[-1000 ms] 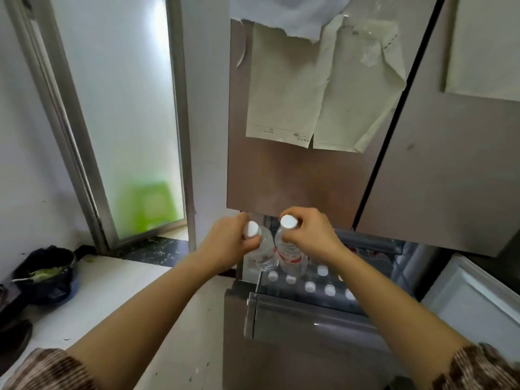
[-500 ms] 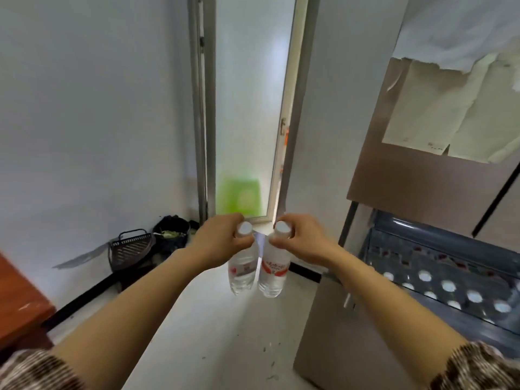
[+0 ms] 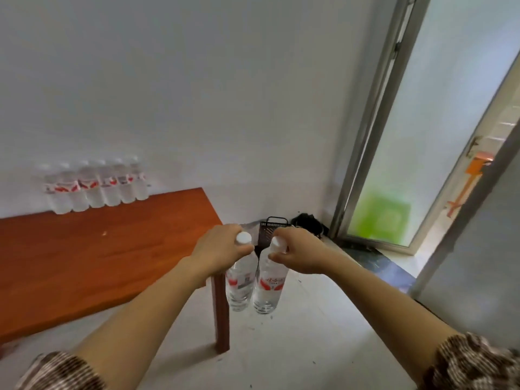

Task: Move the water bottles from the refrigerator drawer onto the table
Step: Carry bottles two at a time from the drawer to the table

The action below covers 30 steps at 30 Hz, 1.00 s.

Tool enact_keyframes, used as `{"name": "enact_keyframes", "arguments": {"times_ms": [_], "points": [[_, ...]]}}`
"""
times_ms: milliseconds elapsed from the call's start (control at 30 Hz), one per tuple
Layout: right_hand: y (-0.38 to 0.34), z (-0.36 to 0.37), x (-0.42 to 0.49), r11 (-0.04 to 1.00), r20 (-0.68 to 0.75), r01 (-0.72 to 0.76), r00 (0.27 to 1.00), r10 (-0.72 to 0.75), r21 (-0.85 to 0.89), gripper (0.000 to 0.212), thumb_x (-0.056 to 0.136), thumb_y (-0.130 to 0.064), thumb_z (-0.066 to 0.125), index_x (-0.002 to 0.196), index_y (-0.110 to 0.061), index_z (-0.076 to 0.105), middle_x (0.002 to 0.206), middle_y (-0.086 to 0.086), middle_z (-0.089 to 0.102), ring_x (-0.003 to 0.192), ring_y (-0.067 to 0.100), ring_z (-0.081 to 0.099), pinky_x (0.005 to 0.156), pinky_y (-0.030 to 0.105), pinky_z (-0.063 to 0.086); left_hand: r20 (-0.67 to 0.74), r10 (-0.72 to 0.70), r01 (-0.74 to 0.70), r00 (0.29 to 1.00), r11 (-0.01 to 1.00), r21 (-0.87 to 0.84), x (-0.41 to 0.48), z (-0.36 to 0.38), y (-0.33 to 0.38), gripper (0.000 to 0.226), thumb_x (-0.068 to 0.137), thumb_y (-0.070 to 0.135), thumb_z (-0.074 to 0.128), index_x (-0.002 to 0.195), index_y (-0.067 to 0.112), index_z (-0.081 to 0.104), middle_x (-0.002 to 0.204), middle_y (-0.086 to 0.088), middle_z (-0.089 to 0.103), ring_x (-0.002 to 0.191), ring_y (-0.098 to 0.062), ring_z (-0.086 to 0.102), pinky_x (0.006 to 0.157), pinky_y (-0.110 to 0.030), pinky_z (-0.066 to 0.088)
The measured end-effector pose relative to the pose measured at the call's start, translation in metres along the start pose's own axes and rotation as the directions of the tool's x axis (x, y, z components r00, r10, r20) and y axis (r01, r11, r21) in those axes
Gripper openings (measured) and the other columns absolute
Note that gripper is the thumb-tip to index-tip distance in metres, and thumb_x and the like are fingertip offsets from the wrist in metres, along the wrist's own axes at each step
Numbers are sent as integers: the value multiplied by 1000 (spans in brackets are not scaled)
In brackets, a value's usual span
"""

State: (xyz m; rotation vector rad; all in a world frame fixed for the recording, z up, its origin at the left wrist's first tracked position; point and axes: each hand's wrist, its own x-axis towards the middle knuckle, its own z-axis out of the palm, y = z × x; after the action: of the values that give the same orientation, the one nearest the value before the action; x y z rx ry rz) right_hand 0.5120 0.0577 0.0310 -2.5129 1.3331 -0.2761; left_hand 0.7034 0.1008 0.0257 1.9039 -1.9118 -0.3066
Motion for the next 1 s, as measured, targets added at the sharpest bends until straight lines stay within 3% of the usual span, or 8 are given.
{"name": "enact_keyframes", "arguments": {"times_ms": [100,333,533,667,767,900,1000], "points": [[-37,18,59,995,26,99,995,-98,-10,42,88,-38,63,124,-18,54,122,1,61,102,17,57,83,30,46,-54,-112,112,992,994,-4,10,-22,-56,22,81,43,62,85,21,62,81,3,64,75,-18,60,65,-38,50],[-116,62,204,962,86,274,959,-271,-20,34,87,-39,65,116,-21,56,110,-2,62,92,15,55,78,28,45,-93,-278,283,956,958,54,54,-68,-189,29,82,48,66,84,19,62,79,2,64,72,-17,61,68,-38,53],[-188,96,315,948,88,319,944,-317,-12,38,85,-41,67,116,-22,57,110,-3,64,94,15,58,84,34,53,-166,-420,432,892,901,40,92,-110,-295,30,83,48,66,84,19,58,74,3,61,65,-12,56,54,-24,39],[-231,117,376,942,66,335,940,-336,14,38,86,-41,66,117,-21,56,111,-3,62,97,15,58,80,27,49,-215,-488,503,846,864,19,116,-137,-358,31,82,50,65,83,20,58,72,6,59,65,-12,58,55,-25,42],[-260,132,420,948,61,318,946,-320,29,38,87,-41,65,118,-21,55,114,-1,62,102,18,59,84,33,52,-208,-502,511,839,859,-12,134,-155,-405,27,83,46,64,82,18,60,71,3,62,62,-12,58,51,-23,39],[-298,156,477,949,89,312,945,-315,43,39,89,-38,63,123,-21,53,121,0,61,104,20,60,80,28,49,-140,-482,485,865,875,-16,156,-173,-477,23,87,40,60,98,20,60,90,2,66,77,-14,61,62,-27,47],[-327,177,517,957,100,287,952,-291,49,41,89,-38,63,126,-21,52,125,-1,59,106,19,59,79,27,48,-85,-448,447,890,894,-26,171,-181,-531,31,90,37,59,115,20,57,108,0,65,89,-16,60,69,-26,44]]}}
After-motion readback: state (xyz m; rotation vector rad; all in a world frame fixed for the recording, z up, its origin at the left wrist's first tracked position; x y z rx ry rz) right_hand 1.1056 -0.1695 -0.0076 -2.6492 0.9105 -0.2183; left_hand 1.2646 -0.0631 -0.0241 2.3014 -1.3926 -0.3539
